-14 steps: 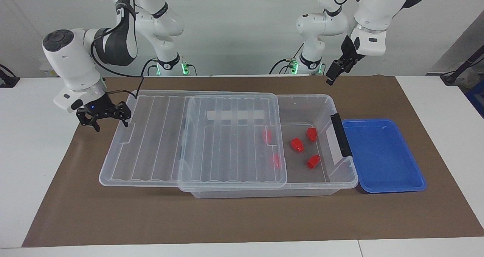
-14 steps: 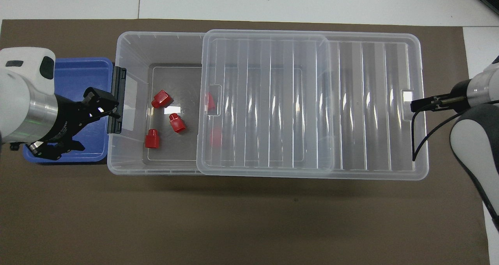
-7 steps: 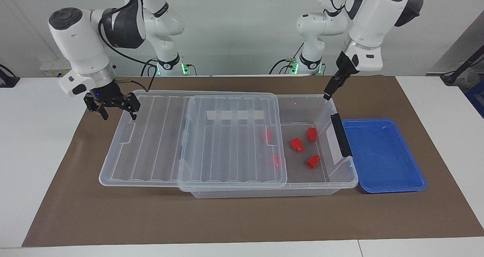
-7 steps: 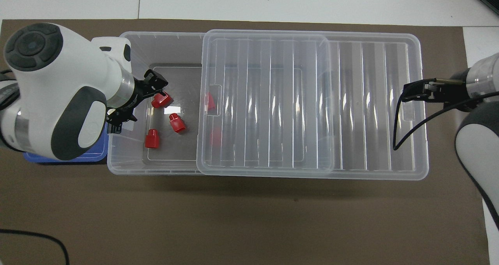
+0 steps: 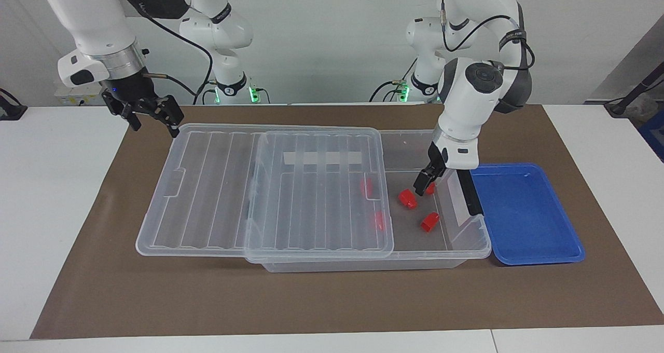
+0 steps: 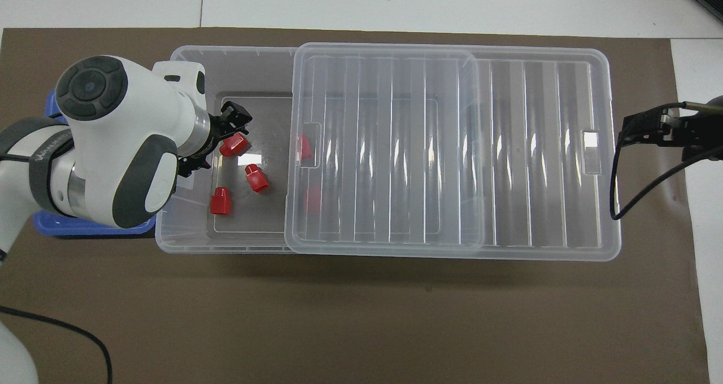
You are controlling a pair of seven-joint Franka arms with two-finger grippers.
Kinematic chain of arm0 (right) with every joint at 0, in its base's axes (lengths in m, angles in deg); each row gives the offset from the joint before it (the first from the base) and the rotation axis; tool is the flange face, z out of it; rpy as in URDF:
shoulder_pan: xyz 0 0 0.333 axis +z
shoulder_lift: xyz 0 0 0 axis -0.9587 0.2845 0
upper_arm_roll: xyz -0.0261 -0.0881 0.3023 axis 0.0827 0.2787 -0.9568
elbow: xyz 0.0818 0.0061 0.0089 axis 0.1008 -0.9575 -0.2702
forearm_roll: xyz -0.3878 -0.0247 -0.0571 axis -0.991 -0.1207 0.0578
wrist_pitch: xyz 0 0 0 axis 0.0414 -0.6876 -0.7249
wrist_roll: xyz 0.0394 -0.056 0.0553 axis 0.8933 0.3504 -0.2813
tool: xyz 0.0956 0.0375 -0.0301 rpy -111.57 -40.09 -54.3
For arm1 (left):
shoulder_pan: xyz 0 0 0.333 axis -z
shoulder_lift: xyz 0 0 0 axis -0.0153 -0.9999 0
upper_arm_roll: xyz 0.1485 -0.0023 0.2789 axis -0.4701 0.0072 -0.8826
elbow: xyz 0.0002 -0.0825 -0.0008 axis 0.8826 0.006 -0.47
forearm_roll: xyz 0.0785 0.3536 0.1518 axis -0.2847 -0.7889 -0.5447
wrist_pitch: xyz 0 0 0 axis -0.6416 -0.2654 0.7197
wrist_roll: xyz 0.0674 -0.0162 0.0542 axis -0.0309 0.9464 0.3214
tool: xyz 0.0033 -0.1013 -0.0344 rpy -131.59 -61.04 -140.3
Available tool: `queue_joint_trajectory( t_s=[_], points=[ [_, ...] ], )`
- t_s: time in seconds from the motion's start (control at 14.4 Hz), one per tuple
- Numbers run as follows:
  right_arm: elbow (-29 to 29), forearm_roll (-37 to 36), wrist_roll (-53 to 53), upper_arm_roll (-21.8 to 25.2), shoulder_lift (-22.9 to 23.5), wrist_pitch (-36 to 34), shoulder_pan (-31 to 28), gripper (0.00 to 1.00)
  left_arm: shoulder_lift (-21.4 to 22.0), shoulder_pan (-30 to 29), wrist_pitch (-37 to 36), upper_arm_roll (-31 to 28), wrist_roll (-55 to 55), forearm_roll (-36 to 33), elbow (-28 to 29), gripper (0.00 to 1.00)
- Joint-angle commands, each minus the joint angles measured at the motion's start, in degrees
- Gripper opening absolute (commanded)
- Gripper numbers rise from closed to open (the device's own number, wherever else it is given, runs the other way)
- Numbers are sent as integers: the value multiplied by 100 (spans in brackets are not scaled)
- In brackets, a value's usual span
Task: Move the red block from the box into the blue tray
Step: 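Reach the left gripper into the opened box toward a red block, then grasp a red block with the left gripper and lift it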
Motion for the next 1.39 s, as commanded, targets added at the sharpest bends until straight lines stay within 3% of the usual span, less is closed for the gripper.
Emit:
queue_joint_trajectory(
  t_s=[0.0, 0.28, 0.42, 1.04, 1.11, 1.25, 1.32],
  points=[
    [157, -30, 45, -15, 99, -189, -57, 100, 64, -64, 488, -27, -170, -106, 529, 100],
    [87, 67, 62, 2, 64, -127, -92, 100, -243, 146, 1278, -18, -196, -211, 1012, 100],
    [78, 67, 53, -7, 55, -127, -84, 100, -621, 445, 1385, -27, -188, -762, 996, 100],
    [78, 67, 53, -7, 55, -127, -92, 100, -623, 455, 1517, -18, -487, -923, 1259, 100],
    [78, 67, 62, 2, 55, -127, -92, 100, -623, 464, 1526, -18, -487, -923, 1268, 95],
    [78, 67, 62, -7, 55, -127, -84, 100, -623, 403, 1447, -9, -556, -923, 1242, 0],
    [78, 67, 53, -7, 55, -127, -84, 100, -623, 394, 1421, -9, -583, -923, 1224, 0]
  ],
)
